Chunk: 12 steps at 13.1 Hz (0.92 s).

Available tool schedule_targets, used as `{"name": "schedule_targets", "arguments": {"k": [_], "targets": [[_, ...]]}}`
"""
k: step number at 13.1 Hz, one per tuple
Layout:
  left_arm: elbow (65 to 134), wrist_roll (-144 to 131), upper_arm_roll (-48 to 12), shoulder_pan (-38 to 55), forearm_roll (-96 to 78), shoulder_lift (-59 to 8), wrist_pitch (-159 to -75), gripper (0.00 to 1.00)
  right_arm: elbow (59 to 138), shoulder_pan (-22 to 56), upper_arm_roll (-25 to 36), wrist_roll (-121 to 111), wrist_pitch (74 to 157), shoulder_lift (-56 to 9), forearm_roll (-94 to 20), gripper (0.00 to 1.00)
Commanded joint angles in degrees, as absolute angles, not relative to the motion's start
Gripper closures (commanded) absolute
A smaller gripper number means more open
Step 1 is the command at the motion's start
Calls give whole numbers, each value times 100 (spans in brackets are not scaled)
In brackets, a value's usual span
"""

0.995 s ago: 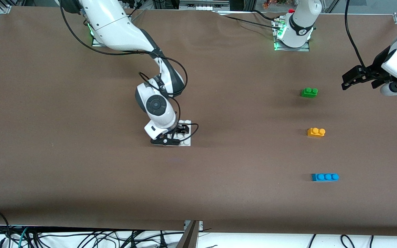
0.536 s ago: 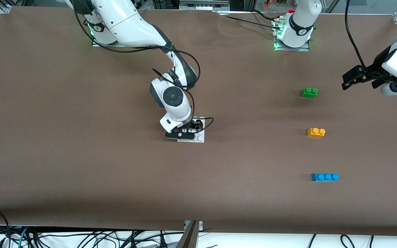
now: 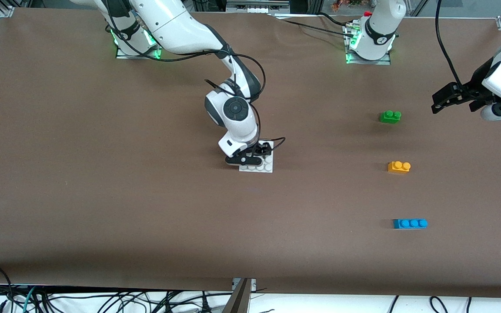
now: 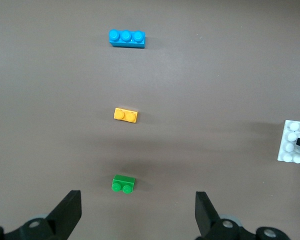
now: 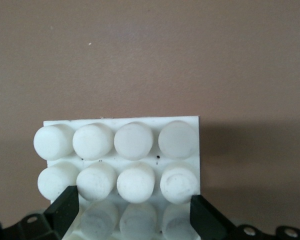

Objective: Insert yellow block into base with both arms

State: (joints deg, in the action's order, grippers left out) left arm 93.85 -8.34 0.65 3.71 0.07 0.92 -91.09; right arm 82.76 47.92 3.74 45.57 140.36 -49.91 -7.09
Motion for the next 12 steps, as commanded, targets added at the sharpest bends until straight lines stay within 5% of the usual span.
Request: {"name": "schedule_targets", "arguments": {"k": [1, 12], "targets": [[9185, -870, 62, 387, 0, 18, -8965, 0, 8086, 4921, 316, 4702, 14106, -5229, -835, 0], [9185, -870, 62, 387, 0, 18, -8965, 0, 7945, 4878, 641, 4562, 13590, -4747, -738, 0]]}}
